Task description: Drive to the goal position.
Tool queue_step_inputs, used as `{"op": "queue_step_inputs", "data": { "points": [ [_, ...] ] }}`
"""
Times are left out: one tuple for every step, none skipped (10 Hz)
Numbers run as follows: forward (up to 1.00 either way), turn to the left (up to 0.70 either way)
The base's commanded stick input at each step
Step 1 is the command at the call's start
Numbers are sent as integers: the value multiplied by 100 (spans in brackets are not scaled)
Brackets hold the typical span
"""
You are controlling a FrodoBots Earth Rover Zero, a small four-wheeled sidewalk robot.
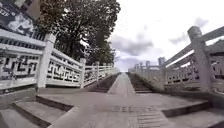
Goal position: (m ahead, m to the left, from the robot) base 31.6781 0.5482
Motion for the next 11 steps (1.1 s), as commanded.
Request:
{"op": "queue_step_inputs", "data": {
  "points": [
    [45,0],
    [45,0],
    [45,0],
    [45,0],
    [45,0],
    [45,0],
    [45,0],
    [45,0],
    [45,-16],
    [45,-27],
    [45,0]
  ]
}}
